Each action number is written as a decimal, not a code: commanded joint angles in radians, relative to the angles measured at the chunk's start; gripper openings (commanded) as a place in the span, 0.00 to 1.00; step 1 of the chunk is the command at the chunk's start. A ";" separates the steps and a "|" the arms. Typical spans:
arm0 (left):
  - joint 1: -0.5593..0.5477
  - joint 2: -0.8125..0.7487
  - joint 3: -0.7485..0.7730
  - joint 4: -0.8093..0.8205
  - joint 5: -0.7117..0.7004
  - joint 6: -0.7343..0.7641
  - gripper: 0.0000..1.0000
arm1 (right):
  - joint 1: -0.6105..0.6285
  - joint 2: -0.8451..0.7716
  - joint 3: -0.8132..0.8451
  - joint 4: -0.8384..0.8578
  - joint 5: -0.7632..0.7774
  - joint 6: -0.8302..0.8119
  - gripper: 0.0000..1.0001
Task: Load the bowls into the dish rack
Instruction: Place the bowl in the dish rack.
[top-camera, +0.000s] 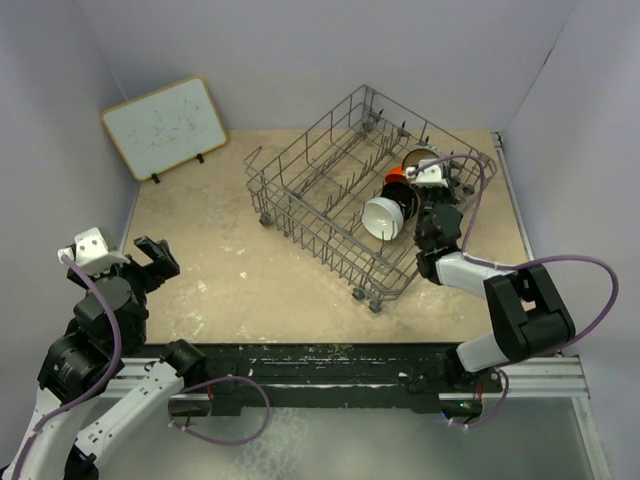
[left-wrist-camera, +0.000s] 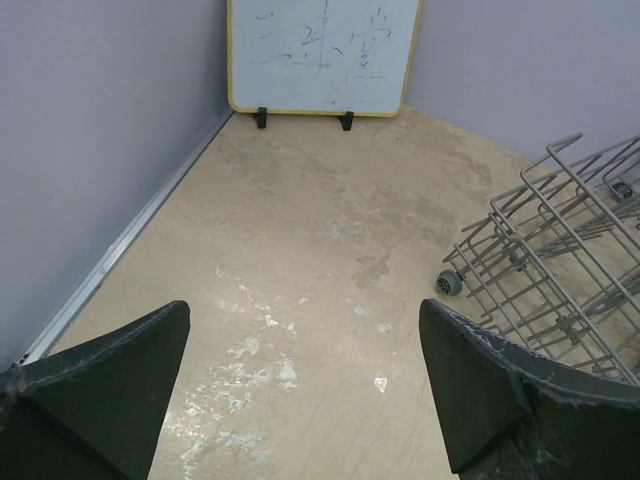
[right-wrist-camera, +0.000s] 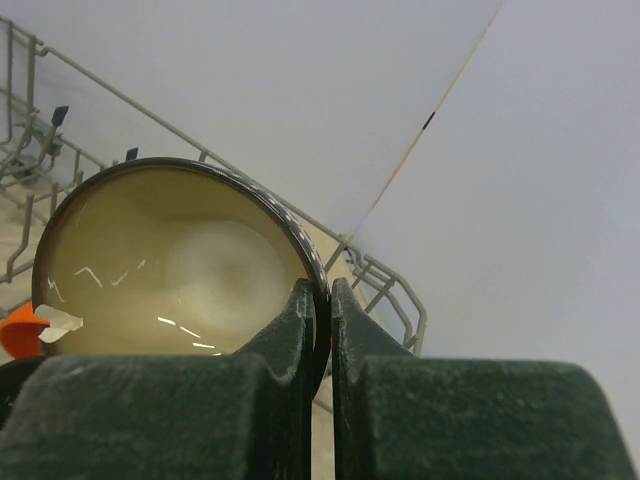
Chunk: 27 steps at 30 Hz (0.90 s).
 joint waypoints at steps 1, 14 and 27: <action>-0.003 0.006 0.006 0.025 -0.014 -0.011 0.99 | 0.002 0.013 0.026 0.267 -0.018 -0.096 0.00; -0.003 0.003 -0.004 0.022 -0.023 -0.012 0.99 | 0.109 0.223 0.002 0.596 -0.013 -0.398 0.00; -0.002 -0.013 -0.016 0.010 -0.025 -0.017 0.99 | 0.159 0.320 0.016 0.649 0.058 -0.588 0.00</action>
